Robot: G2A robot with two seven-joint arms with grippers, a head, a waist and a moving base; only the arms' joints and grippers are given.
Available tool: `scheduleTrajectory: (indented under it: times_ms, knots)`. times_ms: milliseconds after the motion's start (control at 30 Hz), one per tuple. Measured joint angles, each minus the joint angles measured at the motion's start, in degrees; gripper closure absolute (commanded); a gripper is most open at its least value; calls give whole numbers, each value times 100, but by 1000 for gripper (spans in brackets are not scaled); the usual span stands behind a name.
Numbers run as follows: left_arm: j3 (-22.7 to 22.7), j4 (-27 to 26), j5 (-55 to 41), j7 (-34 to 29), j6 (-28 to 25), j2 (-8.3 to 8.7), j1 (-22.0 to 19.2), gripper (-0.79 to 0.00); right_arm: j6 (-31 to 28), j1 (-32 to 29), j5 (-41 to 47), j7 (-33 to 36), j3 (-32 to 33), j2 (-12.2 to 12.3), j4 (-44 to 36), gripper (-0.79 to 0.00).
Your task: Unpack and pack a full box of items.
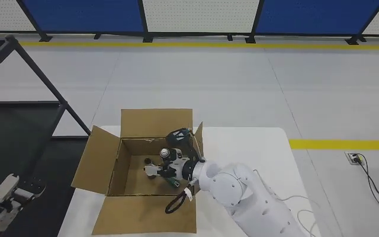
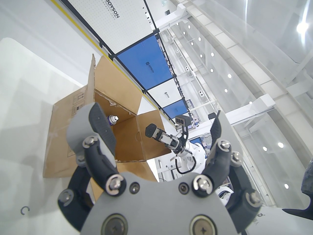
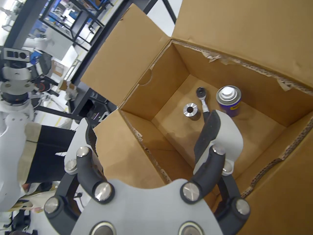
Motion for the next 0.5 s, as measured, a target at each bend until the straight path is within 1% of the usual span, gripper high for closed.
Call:
scheduleTrajectory:
  times_ms: [67,200,333,500]
  knots:
    - [-34,36,-30,-47,-8,1,-7,-785,160,-42,-181,-43,43,11,-23,-785]
    - [-71,106,-76,-143,-17,3,-24,-785,456,-376,-550,-174,307,91,-211,-785]
    - [-76,121,-62,-186,-9,6,-48,-785,285,-711,-733,-156,537,173,-386,-785]
    - [-50,89,13,-215,13,12,-89,-785,183,-781,-919,-130,573,183,-384,-785]
